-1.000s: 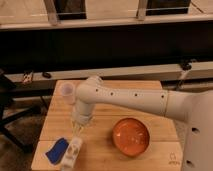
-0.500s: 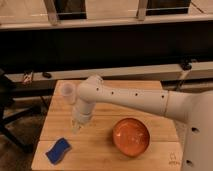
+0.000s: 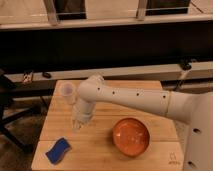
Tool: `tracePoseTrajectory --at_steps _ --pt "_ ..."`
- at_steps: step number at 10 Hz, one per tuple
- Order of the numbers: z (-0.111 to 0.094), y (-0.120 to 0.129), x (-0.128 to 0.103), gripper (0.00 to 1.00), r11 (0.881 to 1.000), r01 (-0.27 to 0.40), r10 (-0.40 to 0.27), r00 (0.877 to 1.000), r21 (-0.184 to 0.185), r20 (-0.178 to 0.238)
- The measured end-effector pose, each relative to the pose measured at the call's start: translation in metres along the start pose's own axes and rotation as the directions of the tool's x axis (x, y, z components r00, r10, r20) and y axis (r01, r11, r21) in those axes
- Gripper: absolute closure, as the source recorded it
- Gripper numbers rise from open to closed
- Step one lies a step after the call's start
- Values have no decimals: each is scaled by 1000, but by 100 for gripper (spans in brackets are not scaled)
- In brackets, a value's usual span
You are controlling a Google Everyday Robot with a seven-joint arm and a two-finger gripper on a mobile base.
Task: Knock the bottle over
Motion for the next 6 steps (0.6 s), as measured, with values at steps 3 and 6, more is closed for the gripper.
tracePoseTrajectory --at_steps 3,6 --pt "-3 1 2 100 1000 -5 5 1000 9 0" --pt "-9 5 3 100 1000 -13 13 1000 16 7"
